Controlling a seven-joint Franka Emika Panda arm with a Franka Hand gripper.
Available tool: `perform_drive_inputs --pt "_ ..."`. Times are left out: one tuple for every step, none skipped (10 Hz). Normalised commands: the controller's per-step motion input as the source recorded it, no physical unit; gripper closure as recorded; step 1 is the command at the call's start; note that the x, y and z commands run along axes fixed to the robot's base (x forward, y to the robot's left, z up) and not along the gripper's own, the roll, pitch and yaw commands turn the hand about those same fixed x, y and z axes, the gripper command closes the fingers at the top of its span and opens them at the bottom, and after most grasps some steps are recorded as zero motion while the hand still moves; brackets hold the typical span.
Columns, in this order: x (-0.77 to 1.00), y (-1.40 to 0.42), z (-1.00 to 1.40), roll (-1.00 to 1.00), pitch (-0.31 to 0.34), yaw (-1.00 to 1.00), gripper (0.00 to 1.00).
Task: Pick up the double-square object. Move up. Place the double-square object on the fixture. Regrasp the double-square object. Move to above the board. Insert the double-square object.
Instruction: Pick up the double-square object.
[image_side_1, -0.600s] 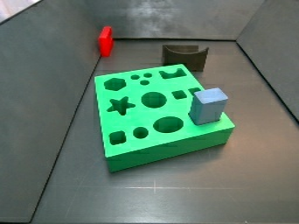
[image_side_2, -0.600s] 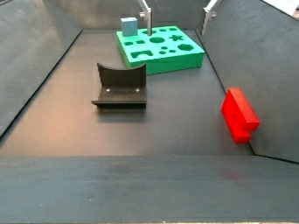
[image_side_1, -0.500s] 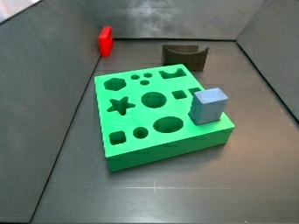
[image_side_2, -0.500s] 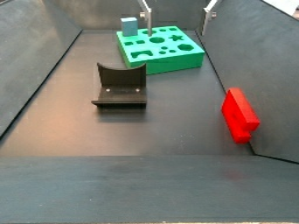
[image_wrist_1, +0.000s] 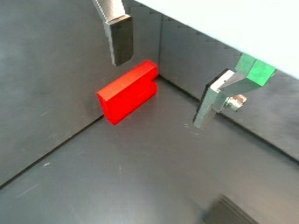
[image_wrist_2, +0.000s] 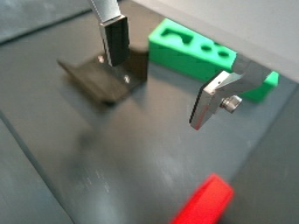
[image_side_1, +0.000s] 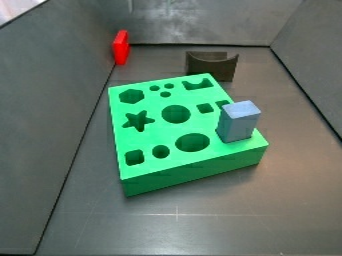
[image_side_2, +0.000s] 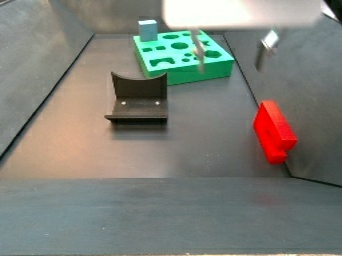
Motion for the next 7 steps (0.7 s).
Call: perform_drive_inputs --pt "-1.00 0.12 -0.77 0.18 -0.106 0.00 0.00" --pt "-1.00 0.08 -0.76 0.20 -0.090 0.00 0.00" --pt "-0.92 0.10 -0.74 0.21 -0.067 0.00 0.00" --pt "-0.93 0.01 -0.71 0.23 -0.104 0.00 0.00" --pt "-0.89 0.00 -0.66 0.26 -0.089 0.00 0.00" --pt "-0.89 0.00 -0.66 0.26 -0.084 0.00 0.00" --pt "-0.59 0.00 -0.83 0.22 -0.101 0.00 0.00"
